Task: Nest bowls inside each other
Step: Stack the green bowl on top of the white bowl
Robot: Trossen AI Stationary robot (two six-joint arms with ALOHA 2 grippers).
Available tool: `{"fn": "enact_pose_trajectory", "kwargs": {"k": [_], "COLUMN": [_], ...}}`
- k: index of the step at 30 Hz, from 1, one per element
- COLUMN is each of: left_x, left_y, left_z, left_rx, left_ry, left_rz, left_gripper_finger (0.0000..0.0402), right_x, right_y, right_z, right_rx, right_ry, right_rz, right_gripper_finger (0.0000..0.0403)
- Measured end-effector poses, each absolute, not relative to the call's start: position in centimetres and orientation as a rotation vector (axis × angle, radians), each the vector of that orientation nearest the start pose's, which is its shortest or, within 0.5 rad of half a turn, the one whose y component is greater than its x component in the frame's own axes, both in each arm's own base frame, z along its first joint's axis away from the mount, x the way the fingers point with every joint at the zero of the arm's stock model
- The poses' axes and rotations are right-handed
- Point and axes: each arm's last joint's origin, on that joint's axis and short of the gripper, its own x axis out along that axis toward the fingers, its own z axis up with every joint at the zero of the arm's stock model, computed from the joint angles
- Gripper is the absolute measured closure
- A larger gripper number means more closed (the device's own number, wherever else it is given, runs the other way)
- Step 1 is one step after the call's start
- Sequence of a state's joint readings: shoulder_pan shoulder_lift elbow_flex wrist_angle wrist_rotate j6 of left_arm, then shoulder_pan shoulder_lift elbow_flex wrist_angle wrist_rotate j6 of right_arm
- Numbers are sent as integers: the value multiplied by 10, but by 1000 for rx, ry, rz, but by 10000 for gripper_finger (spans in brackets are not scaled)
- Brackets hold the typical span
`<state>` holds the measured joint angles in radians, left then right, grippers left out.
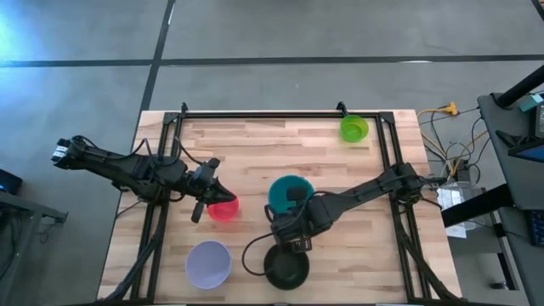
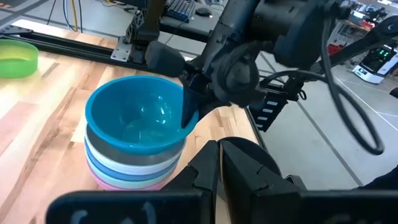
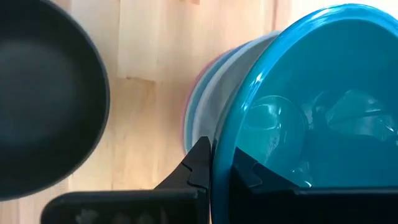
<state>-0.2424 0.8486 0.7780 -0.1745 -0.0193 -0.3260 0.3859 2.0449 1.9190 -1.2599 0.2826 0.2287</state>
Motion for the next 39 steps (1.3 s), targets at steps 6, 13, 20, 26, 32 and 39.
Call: {"fn": "enact_pose_trajectory", "kwargs": {"k": [6,13,20,26,32,39], "left_x": [183,183,183,183,183,183], "left_y": [-45,-45,-45,-45,-45,-45], "left_z": [321,321,321,321,321,321], "left_rx": [-289,-289,-289,-292,-292,-291], "left_ry": [277,277,277,278,278,278], "left_rz": [-180,-181,-181,-182,-183,-183], "left_gripper_finger": [398,398,398,398,398,398], "right_x": [383,385,391,394,397,395], "right_y": [146,142,137,136,137,135], "right_z": [263,254,255,275,298,290], "right_rx": [-228,-208,-137,-96,-62,-65], "right_ry": [1311,1319,1296,1235,1159,1190], "right_rz": [-29,-34,-21,-27,-19,-33], "right_gripper_finger": [390,390,356,318,327,388]}}
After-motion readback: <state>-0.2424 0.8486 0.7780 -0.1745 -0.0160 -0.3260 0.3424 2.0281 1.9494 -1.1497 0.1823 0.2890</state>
